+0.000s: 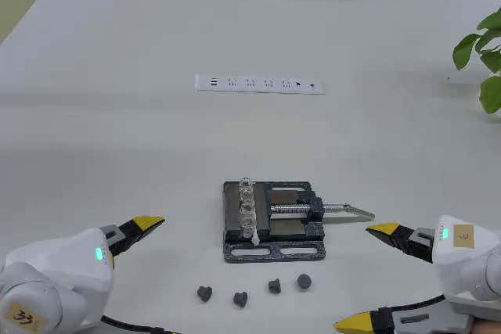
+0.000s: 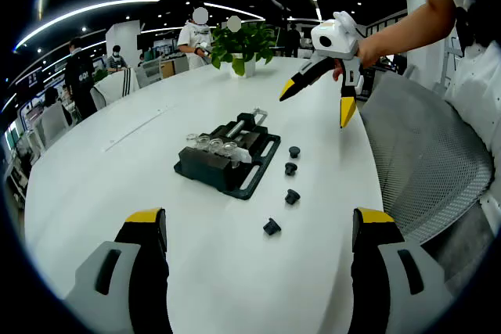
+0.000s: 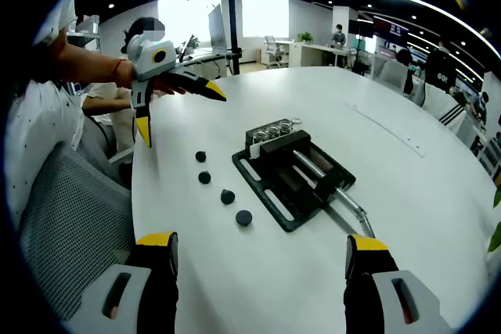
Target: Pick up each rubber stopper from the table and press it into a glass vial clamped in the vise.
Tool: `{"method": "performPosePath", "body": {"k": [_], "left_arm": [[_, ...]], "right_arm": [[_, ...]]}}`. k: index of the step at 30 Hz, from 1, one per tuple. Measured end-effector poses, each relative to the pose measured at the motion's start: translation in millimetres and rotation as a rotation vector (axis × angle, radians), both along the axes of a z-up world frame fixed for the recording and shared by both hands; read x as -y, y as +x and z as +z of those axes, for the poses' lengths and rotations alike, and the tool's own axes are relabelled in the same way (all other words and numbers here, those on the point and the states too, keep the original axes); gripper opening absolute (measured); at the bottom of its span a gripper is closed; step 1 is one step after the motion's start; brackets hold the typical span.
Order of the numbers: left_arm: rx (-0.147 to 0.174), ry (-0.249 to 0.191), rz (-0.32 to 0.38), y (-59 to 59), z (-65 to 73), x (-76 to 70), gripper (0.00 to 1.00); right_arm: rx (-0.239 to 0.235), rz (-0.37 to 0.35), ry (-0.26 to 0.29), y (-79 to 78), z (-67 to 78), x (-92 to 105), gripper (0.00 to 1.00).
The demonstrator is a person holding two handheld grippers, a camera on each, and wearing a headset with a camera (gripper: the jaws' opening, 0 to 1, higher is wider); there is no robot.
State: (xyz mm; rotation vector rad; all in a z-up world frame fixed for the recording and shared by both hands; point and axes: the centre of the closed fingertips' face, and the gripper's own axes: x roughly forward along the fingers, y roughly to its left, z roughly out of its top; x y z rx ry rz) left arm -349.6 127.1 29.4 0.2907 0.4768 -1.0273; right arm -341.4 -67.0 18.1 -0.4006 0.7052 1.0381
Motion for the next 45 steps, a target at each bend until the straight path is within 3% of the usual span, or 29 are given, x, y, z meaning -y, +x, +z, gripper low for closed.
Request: {"method": "performPosePath", "body": {"k": [17,26,36,42,45], "left_arm": [[-0.001,-0.004,-0.016,-0.1,-4.0,4.2,0.98],[-0.002,-0.004,-0.019,-1.2,-5.2,4.5,0.98],[0.010,-0.010,-0.011,-0.2,-4.8,2.9,0.98],[0.015,-0.019,-0.005,-1.8,-3.6,3.0,0.97],[0.021,-0.027,0.002,-1.4,-2.7,2.2,0.97]], "right_arm": [[-0.009,0.020,-0.020,-1.2,1.2,3.1,0.86],[-0.025,0.058,-0.039,-1.1,3.3,-6.2,0.82],[-0.055,0.180,-0.131,-3.5,2.2,-21.3,0.69],[-0.085,0.256,-0.180,-3.4,-0.9,-38.7,0.53],[-0.076,0.337,-0.248,-4.4,-7.1,-44.8,0.44]]}}
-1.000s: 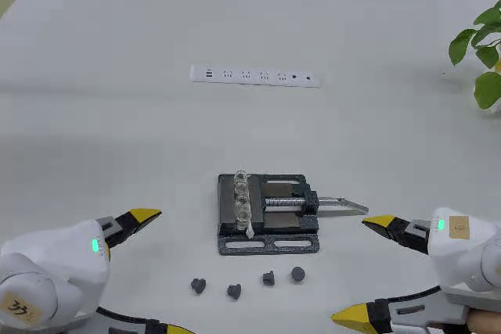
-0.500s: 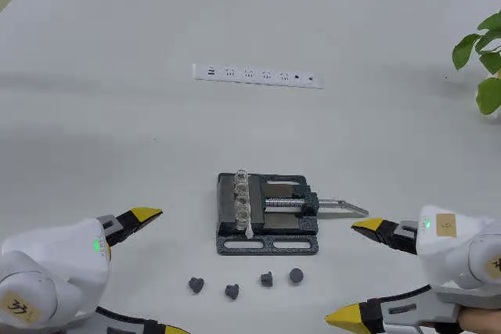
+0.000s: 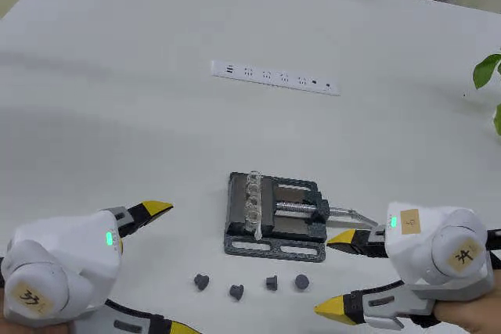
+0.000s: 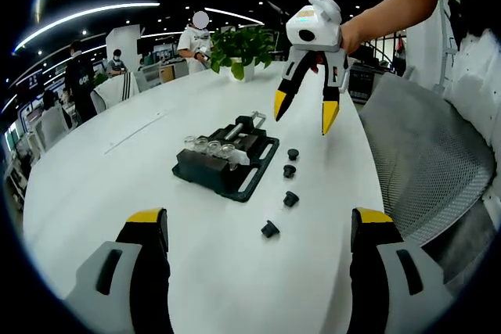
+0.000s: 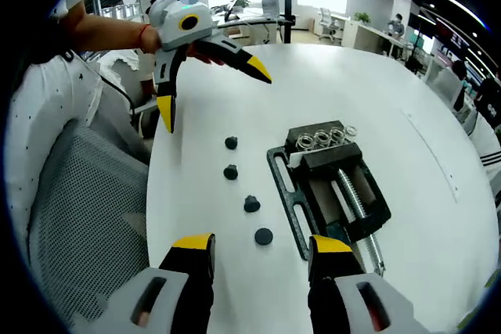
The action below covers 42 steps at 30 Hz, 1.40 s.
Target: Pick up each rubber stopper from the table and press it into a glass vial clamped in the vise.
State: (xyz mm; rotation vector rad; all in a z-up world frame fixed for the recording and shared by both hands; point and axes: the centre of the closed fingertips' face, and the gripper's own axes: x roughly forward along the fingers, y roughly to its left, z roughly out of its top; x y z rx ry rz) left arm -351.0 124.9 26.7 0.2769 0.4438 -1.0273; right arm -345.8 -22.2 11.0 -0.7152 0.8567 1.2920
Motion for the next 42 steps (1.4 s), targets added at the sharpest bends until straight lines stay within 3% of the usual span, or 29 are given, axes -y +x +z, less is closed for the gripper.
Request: {"method": "performPosePath", "body": {"k": [5,12,21,28,42], "left_arm": [[0.006,-0.005,0.013,0.8,-1.4,-1.9,0.97],[0.012,-0.021,0.030,1.0,-1.1,-1.8,0.97],[0.023,-0.047,0.054,4.2,4.4,-3.2,0.97],[0.026,-0.055,0.061,3.4,6.7,-3.9,0.97],[0.028,-0.072,0.067,5.7,9.4,-2.8,0.96]], "right_arm": [[0.009,0.127,-0.091,-1.0,-11.3,-3.8,0.30],[0.006,0.208,-0.174,-1.7,-23.2,-5.4,0.16],[-0.004,0.265,-0.235,-2.6,-35.1,-2.8,0.15],[0.007,0.303,-0.265,-3.1,-35.0,-4.7,0.12],[0.009,0.326,-0.277,-2.0,-34.4,-6.2,0.08]]}}
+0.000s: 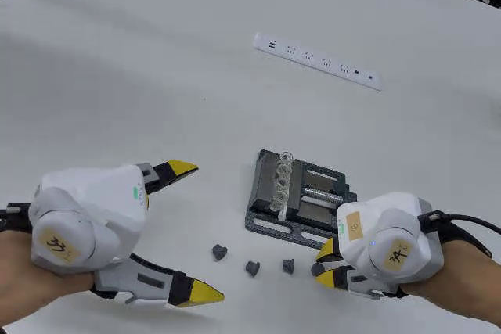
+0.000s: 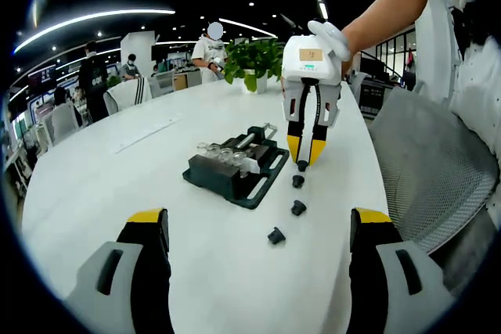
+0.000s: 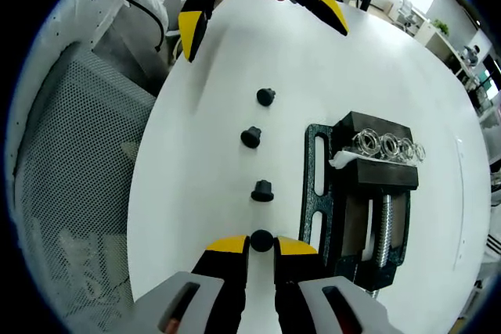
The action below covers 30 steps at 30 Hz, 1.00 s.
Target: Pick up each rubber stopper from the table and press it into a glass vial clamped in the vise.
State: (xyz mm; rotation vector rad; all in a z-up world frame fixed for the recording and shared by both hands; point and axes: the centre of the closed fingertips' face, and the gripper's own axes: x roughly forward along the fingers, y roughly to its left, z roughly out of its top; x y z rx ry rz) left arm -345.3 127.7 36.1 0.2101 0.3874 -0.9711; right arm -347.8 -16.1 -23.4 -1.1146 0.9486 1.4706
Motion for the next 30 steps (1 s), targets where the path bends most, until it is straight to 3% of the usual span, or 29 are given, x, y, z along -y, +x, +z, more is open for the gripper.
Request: {"method": "performPosePath", "body": {"k": [30], "left_arm": [[-0.002,0.000,-0.009,1.0,-0.2,2.4,0.95]], "right_arm": [[-0.014,-0.034,-0.010,2.9,-1.7,-0.2,0.06]]}}
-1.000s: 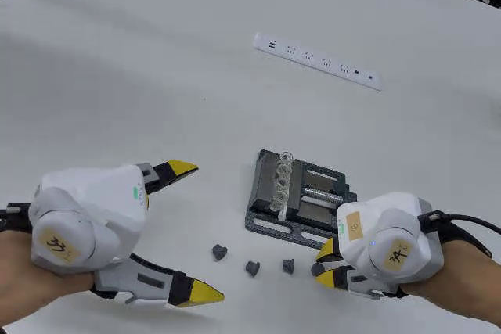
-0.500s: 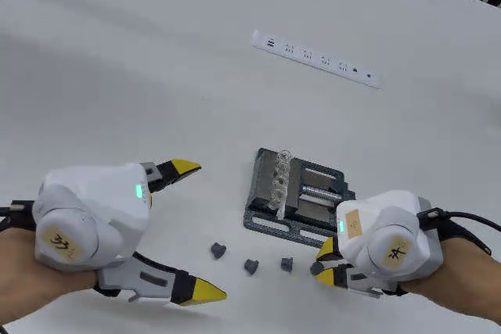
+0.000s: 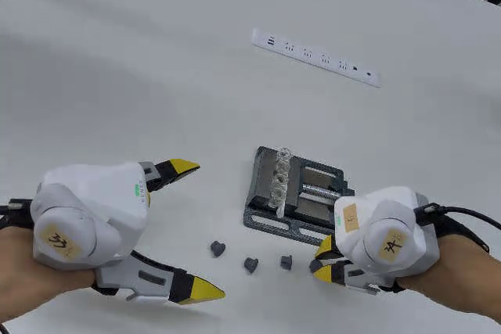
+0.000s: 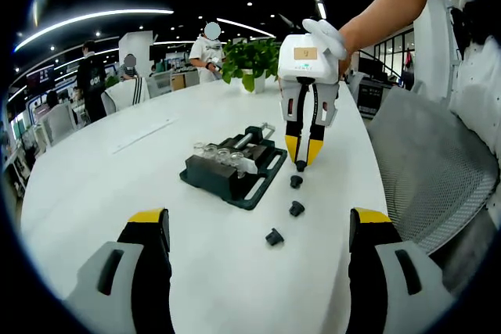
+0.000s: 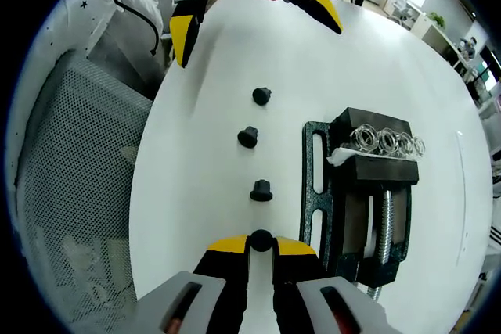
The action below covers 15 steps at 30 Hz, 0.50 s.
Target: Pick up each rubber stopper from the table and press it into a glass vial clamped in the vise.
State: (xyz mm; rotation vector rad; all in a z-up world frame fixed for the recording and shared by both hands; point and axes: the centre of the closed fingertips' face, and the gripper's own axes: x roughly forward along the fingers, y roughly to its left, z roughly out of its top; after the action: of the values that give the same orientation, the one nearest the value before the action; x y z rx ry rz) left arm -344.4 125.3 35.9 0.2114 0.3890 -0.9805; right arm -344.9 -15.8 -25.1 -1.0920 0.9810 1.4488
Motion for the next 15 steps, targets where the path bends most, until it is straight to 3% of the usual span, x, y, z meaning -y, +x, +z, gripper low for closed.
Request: {"method": "performPosePath", "body": {"k": [8,15], "left_arm": [[-0.001,0.005,-0.003,-1.5,-0.7,-1.0,0.95],[-0.002,0.008,-0.006,-2.1,-2.5,-1.6,0.95]], "right_arm": [[-0.002,-0.016,-0.001,0.6,0.5,0.6,0.06],[-0.012,-0.051,0.037,2.8,19.5,-7.4,0.05]]}}
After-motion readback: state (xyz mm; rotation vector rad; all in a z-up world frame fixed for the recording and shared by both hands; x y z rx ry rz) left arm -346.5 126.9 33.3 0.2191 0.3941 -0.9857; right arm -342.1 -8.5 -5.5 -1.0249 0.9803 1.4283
